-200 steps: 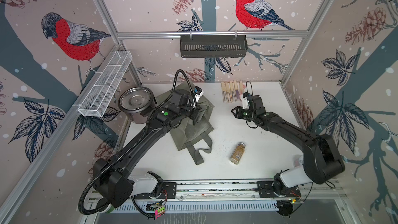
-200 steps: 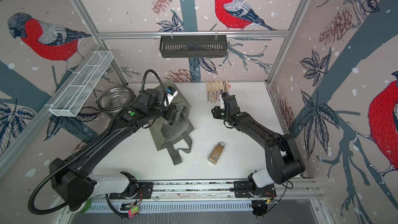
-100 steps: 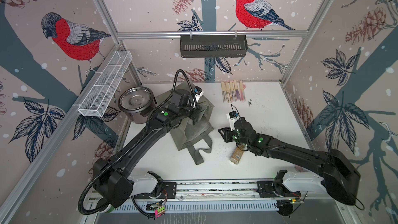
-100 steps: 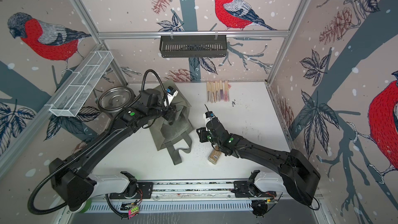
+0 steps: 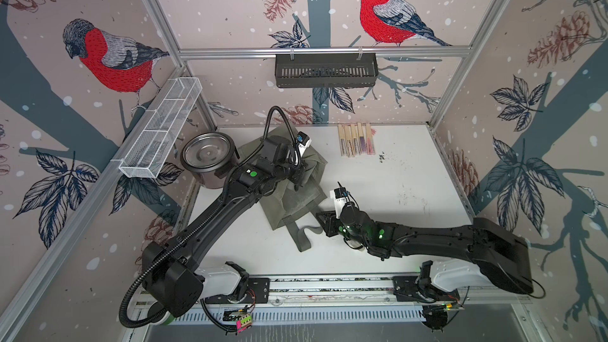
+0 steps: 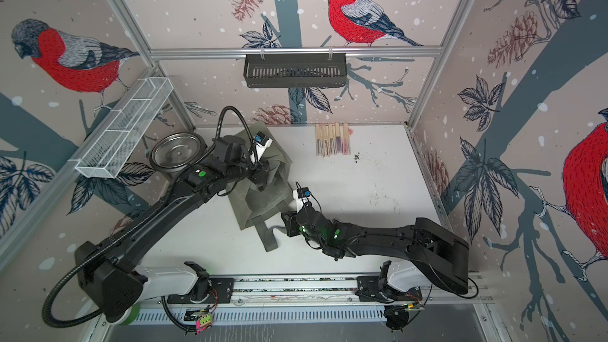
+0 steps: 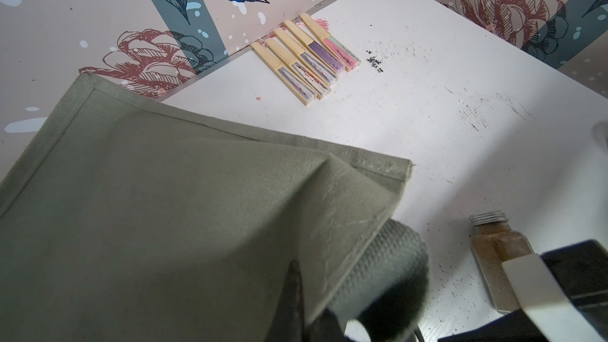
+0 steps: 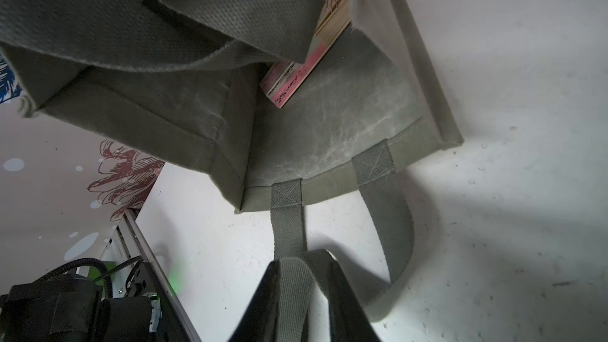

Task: Take out the folding fans from the tote bags
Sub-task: Adjust the folding fan in the canvas bag.

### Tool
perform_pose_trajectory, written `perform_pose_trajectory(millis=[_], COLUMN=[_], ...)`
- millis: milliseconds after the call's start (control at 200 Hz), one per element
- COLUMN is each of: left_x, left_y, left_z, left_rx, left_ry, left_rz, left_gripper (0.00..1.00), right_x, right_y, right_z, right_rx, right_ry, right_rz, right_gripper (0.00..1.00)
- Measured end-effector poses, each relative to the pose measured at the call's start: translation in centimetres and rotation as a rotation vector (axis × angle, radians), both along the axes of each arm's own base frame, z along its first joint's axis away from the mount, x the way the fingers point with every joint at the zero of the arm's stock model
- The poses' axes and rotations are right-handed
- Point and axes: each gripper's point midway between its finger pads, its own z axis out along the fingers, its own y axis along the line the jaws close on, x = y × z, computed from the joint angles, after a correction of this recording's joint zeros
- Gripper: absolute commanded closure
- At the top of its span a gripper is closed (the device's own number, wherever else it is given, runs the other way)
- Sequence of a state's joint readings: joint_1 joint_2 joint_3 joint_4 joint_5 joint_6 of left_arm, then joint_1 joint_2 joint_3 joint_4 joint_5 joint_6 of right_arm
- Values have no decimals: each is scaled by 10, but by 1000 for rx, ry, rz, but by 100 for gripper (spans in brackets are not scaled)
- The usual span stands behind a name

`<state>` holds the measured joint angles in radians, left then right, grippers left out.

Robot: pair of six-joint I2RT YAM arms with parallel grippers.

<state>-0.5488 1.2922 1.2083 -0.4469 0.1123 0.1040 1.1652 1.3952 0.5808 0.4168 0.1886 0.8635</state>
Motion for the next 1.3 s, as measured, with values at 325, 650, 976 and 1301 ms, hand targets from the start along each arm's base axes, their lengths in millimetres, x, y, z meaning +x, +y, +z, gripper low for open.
perform_pose_trajectory(millis=[325,650,976,1301], left_x=[-1,-1,-2,-2], left_y=[1,2,2,1], left_z=[3,5,6,6], left_rx=[-3,-4,-6,-7], left_ry=[-7,-11,-14,-13], left_rz=[2,3,3,1], left_gripper=[100,100,100,100], right_x=[-6,18,42,78], right_y=[45,78,111,127], right_z=[-7,-24,-46,-60], right_rx=[139,241,319,418], right_ry=[38,95,199,254], right_rz=[1,-81,-103,-129], right_gripper=[71,71,72,70])
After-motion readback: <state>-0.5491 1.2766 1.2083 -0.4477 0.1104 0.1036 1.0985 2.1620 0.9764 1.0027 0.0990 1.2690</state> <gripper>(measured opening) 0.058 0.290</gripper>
